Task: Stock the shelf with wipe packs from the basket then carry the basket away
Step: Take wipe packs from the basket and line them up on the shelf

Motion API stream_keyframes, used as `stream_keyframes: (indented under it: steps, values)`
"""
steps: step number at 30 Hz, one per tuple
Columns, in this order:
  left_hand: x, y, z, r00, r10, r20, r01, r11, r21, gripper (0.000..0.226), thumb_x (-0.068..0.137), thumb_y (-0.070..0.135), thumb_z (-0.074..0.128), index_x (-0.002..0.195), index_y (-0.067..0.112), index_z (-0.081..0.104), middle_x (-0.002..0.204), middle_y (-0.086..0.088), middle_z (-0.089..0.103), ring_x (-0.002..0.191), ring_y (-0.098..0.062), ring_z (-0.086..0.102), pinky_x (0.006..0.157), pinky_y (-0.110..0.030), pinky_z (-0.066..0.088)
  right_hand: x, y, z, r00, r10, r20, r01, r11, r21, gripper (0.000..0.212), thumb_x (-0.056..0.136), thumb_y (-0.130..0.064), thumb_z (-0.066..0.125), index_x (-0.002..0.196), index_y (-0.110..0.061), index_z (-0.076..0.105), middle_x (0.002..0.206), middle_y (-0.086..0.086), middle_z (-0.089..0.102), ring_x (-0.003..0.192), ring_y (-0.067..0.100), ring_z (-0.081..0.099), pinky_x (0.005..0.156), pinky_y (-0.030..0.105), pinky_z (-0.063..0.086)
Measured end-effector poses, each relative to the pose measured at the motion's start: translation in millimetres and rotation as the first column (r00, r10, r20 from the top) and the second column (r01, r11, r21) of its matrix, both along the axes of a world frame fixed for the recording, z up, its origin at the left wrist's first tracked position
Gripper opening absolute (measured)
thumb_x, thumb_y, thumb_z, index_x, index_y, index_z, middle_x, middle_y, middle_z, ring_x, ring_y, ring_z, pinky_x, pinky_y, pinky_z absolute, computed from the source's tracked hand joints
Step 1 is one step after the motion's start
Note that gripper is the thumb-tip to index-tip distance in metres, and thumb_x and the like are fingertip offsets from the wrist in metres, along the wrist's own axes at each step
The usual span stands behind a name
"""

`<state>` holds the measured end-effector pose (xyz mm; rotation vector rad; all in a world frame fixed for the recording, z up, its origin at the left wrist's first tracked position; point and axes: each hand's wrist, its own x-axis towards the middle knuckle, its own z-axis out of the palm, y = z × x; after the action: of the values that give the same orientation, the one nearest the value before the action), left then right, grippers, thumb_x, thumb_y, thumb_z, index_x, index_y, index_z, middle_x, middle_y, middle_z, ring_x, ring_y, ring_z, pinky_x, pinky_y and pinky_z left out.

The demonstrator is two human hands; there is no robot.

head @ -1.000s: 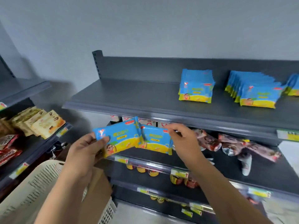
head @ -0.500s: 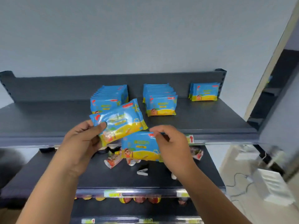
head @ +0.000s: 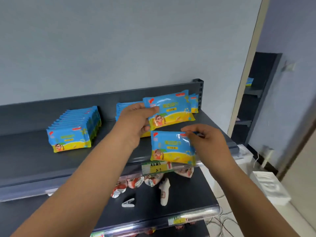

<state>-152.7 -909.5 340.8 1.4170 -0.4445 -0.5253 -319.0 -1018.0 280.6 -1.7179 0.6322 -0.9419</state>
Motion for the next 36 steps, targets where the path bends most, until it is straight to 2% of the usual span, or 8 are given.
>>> stream_keyframes:
  steps: [5,9,11,15,24,29,34,36]
  values:
    - [8,-83,6,0.998,-0.057,0.038,0.054,0.996,0.074,0.019,0.086,0.019,0.083,0.087,0.024,0.065,0.091,-0.001,0.073,0.076,-0.012,0.067,0.067,-0.027,0.058,2,-37,10,0.995,-0.085,-0.043,0.083,0.995,-0.052,0.028,0.098,-0.009,0.062,0.087,-0.03,0.076,0.088,-0.015,0.072,0.088,0.009,0.067,0.072,0.023,0.05]
    - [19,-132,-3,0.995,-0.096,0.027,0.094,0.994,0.06,0.017,0.086,0.009,0.081,0.084,0.016,0.066,0.093,-0.007,0.075,0.069,-0.015,0.07,0.05,-0.025,0.057,6,-70,19,0.984,-0.164,-0.064,0.156,0.982,-0.107,0.022,0.1,-0.009,0.06,0.097,-0.018,0.079,0.097,-0.009,0.072,0.087,0.01,0.068,0.062,0.009,0.049]
    - [26,-150,-11,0.993,-0.107,0.043,0.105,0.993,0.055,0.015,0.087,0.003,0.08,0.084,0.012,0.068,0.093,-0.01,0.077,0.07,-0.019,0.073,0.053,-0.028,0.06,7,-84,22,0.975,-0.21,-0.077,0.198,0.97,-0.145,0.021,0.101,-0.011,0.06,0.098,-0.018,0.079,0.098,-0.006,0.071,0.081,0.004,0.066,0.057,0.006,0.045]
    - [50,-179,-37,0.955,-0.036,0.293,-0.007,0.99,0.144,0.009,0.088,0.01,0.078,0.09,0.017,0.072,0.095,-0.003,0.078,0.081,-0.017,0.076,0.073,-0.039,0.065,6,-110,25,0.952,-0.293,-0.091,0.27,0.942,-0.201,0.022,0.099,-0.011,0.06,0.095,-0.021,0.079,0.097,-0.01,0.07,0.084,0.0,0.063,0.059,0.003,0.042]
    - [62,-211,-77,0.836,0.058,0.545,-0.318,0.861,0.397,0.009,0.093,0.028,0.067,0.1,0.024,0.07,0.099,0.002,0.072,0.091,-0.024,0.068,0.074,-0.036,0.056,9,-161,31,0.949,-0.281,-0.142,0.241,0.94,-0.243,0.027,0.1,-0.009,0.057,0.095,-0.022,0.08,0.096,-0.013,0.07,0.083,0.005,0.064,0.057,0.007,0.044]
    - [68,-228,-82,0.857,0.068,0.51,-0.312,0.857,0.41,0.017,0.097,0.034,0.063,0.104,0.019,0.063,0.1,-0.001,0.069,0.088,-0.024,0.067,0.071,-0.038,0.056,19,-189,36,0.962,-0.221,-0.162,0.164,0.938,-0.306,0.026,0.103,-0.011,0.055,0.101,-0.02,0.08,0.104,-0.011,0.069,0.089,0.001,0.066,0.06,0.01,0.048]
    - [73,-233,-88,0.909,0.11,0.402,-0.287,0.864,0.414,0.033,0.093,0.03,0.072,0.112,0.008,0.056,0.1,-0.007,0.065,0.082,-0.021,0.06,0.056,-0.032,0.038,38,-210,31,0.994,-0.066,-0.093,0.046,0.978,-0.202,0.023,0.103,-0.01,0.058,0.1,-0.017,0.078,0.103,-0.01,0.07,0.086,-0.01,0.067,0.058,0.013,0.051]
    - [72,-231,-93,0.915,0.127,0.383,-0.294,0.86,0.416,0.034,0.092,0.029,0.074,0.111,0.008,0.056,0.099,-0.006,0.064,0.083,-0.021,0.059,0.057,-0.032,0.038,50,-216,27,0.996,-0.022,-0.081,0.006,0.98,-0.2,0.024,0.101,-0.008,0.059,0.095,-0.021,0.079,0.108,-0.002,0.072,0.092,0.005,0.07,0.065,0.023,0.06]
